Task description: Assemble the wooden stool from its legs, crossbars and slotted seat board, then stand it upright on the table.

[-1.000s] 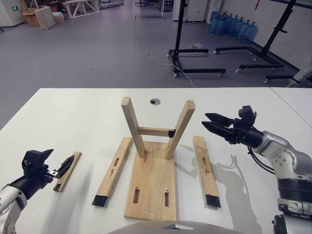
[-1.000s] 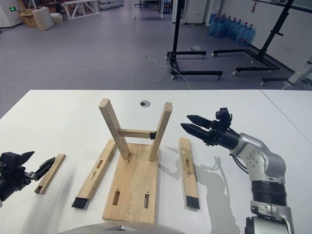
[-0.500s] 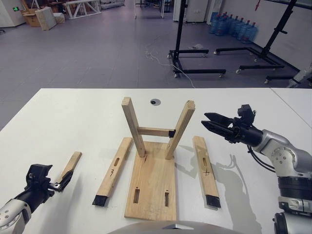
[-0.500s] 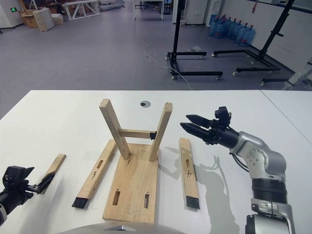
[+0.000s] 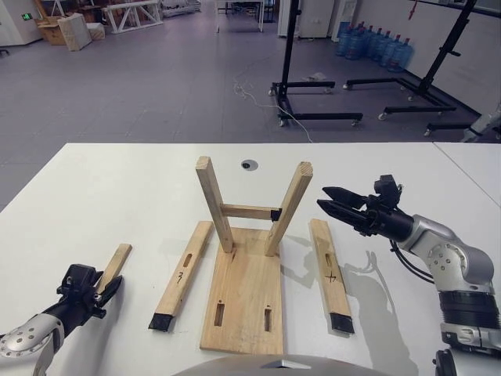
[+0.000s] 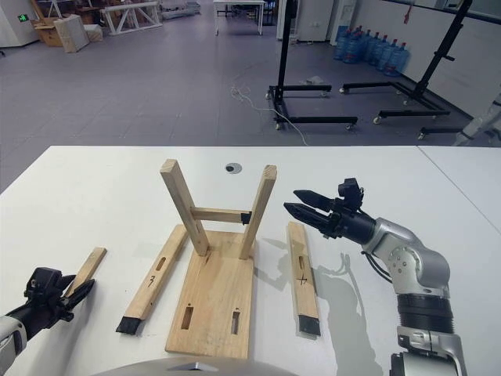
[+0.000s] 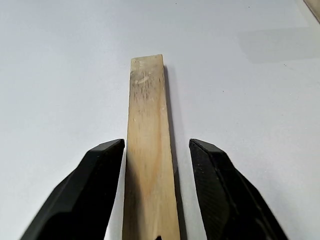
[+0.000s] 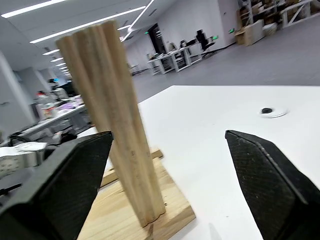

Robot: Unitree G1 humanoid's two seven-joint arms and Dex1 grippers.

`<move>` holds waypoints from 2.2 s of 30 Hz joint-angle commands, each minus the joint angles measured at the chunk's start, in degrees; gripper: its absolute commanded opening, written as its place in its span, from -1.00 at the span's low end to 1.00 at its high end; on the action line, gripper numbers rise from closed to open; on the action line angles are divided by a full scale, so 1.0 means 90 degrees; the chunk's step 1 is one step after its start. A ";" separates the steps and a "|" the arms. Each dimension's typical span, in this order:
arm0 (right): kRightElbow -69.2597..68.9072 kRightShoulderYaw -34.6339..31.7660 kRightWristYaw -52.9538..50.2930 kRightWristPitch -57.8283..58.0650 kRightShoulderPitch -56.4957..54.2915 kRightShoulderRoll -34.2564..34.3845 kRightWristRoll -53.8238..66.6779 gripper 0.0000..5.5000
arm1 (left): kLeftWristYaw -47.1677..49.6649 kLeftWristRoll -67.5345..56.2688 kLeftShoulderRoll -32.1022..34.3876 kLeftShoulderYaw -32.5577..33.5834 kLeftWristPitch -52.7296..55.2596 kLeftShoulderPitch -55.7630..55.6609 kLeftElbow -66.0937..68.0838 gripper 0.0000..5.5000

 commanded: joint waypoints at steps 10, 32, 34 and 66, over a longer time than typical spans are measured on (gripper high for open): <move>-0.0444 0.0350 -0.3738 -0.3307 0.0419 0.2303 -0.2465 0.50 | 0.0354 -0.0435 -0.0890 0.0044 -0.1735 -0.0498 -0.0102 -0.53; -0.2611 0.0912 -0.1706 0.1267 0.1840 0.1068 0.2533 0.50 | -0.1209 -0.0041 0.0008 -0.2332 -0.2435 -0.1072 -0.1912 -0.53; -0.2547 0.1130 -0.1951 0.1292 0.1573 0.1310 0.2512 0.50 | -0.1133 0.0248 -0.0135 -0.2584 -0.2802 -0.1313 -0.1698 -0.53; -0.1754 0.1487 -0.3060 0.1060 0.0517 0.3151 0.2516 -0.08 | -0.0463 0.1249 -0.0471 -0.3246 -0.3854 -0.2687 -0.0774 -0.53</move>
